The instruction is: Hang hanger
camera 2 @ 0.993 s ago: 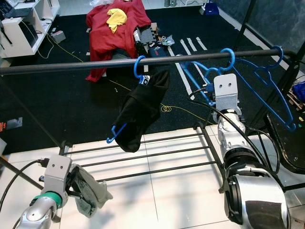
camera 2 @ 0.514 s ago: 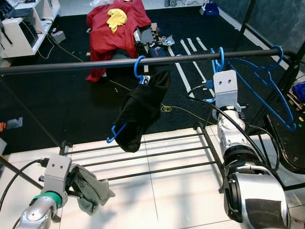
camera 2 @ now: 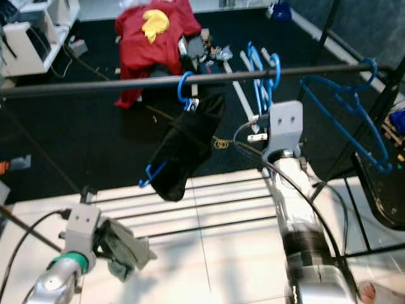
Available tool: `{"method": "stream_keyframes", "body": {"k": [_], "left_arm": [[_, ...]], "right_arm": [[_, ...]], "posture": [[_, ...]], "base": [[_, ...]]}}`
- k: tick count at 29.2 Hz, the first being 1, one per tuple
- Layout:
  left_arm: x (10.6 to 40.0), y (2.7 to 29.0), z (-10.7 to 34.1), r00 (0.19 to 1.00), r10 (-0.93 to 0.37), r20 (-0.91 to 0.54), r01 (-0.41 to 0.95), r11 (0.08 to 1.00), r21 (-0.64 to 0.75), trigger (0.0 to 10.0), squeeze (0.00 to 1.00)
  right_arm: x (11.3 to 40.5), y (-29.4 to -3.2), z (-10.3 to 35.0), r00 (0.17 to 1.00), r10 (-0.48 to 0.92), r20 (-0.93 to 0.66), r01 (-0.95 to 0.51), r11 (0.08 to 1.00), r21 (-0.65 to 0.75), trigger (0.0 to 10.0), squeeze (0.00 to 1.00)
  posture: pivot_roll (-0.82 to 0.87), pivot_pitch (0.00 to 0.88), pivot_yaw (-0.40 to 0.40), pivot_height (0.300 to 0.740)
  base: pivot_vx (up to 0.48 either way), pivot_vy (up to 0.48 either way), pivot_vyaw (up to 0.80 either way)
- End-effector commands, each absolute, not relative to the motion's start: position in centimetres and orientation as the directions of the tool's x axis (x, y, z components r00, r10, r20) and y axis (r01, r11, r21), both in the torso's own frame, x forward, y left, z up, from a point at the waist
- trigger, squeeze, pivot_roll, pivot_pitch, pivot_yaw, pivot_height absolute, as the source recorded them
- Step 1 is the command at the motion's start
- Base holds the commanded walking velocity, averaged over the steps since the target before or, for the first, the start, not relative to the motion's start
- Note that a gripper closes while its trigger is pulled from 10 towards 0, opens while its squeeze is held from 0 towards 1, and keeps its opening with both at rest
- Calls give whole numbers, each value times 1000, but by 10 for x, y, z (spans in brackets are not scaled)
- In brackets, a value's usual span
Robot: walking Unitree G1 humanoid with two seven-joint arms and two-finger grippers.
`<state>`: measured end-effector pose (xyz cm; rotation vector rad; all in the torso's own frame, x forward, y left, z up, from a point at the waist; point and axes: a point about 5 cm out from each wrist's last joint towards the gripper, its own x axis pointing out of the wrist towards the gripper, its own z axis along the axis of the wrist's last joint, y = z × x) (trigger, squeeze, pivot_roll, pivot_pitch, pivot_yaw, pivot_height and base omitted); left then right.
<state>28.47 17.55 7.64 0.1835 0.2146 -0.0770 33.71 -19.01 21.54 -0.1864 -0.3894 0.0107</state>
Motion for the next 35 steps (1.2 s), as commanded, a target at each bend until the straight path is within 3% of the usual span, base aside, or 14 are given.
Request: {"method": "stream_keyframes", "body": {"k": [1, 8, 12, 15, 19, 23, 29, 35], "left_arm": [[280, 174, 69, 966, -75, -246, 121, 977, 176, 10000, 0], [290, 156, 82, 949, -211, -235, 250, 957, 148, 10000, 0], [296, 153, 94, 946, -253, -202, 286, 945, 159, 10000, 0], [299, 148, 113, 912, -378, -161, 411, 856, 314, 10000, 0], [298, 147, 118, 887, -428, -174, 462, 805, 373, 10000, 0], [307, 138, 135, 901, -413, -130, 433, 846, 312, 10000, 0], [311, 127, 143, 906, -412, -97, 422, 861, 283, 10000, 0], [308, 121, 149, 898, -431, -83, 436, 856, 276, 10000, 0]], "right_arm": [[327, -190, 219, 918, 30, 395, 41, 985, -170, 10000, 0], [275, -195, 173, 966, -83, 243, 119, 984, -135, 10000, 0], [255, -192, 163, 989, 5, 148, 25, 978, -205, 10000, 0], [216, -187, 151, 960, 278, -39, -276, 907, -319, 10000, 0], [193, -187, 144, 894, 419, -161, -449, 832, -327, 10000, 0], [156, -167, 118, 730, 601, -324, -672, 717, -186, 10000, 0], [144, -152, 98, 708, 622, -336, -686, 719, -113, 10000, 0], [162, -144, 100, 754, 609, -248, -647, 754, -115, 10000, 0]], "posture": [[-190, 186, 125, 740], [-264, 197, 153, 740], [-285, 198, 163, 740], [-319, 203, 164, 740], [-326, 206, 164, 740], [-322, 213, 150, 740], [-310, 218, 144, 740], [-295, 222, 162, 740]], "base": [[0, 0, 0], [0, 0, 0], [0, 0, 0], [0, 0, 0], [0, 0, 0], [0, 0, 0], [0, 0, 0], [0, 0, 0]]}}
